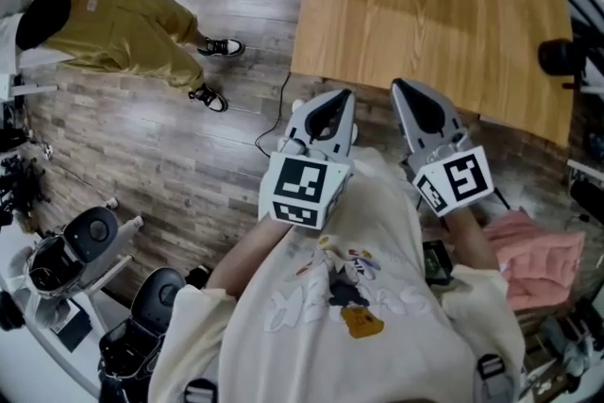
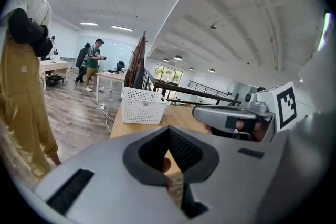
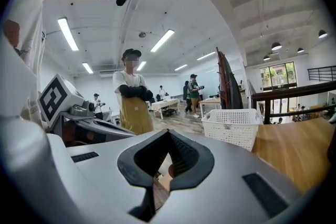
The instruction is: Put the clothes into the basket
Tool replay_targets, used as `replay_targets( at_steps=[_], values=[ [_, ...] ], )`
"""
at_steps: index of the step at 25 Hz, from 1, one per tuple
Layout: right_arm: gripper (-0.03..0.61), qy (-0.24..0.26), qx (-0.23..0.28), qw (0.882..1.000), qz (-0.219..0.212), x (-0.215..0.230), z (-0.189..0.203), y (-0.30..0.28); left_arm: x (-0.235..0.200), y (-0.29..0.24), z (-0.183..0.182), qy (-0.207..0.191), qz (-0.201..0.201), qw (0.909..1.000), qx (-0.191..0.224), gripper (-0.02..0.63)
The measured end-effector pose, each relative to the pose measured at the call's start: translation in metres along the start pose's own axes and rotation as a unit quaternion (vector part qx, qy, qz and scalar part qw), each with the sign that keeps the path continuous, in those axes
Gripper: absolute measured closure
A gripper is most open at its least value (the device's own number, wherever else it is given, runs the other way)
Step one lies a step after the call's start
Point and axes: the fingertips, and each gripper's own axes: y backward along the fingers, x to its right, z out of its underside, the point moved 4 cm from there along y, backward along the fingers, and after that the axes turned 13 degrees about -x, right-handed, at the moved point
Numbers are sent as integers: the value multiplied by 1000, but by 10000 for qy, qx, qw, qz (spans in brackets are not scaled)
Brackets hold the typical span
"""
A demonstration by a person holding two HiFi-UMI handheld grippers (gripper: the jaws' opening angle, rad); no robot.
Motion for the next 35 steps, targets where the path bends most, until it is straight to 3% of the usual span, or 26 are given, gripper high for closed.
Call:
replay_targets(
  at_steps=[4, 9, 13, 25, 30, 35],
  values=[
    [560, -186, 8, 9996, -216, 4, 13, -5, 3, -7, 1, 4, 57, 10000, 52, 614],
    [560, -223, -235, 9995, 68, 11, 36, 14, 16, -9, 14, 129, 183, 9997, -26, 614],
    [560, -82, -185, 9998, 29, -5, 25, -2, 1, 6, 10, 149, 37, 9998, 94, 614],
    [560, 92, -267, 9994, -211, -8, 28, -1, 11, 1, 5, 262, -97, 9993, 267, 614],
    [560, 254, -199, 9984, -466, -27, 16, -21, -12, 21, 8, 434, -378, 9977, 371, 614],
    [560, 283, -373, 9974, -540, -17, 19, -26, -15, 15, 11, 684, -445, 9957, 433, 614]
  ],
)
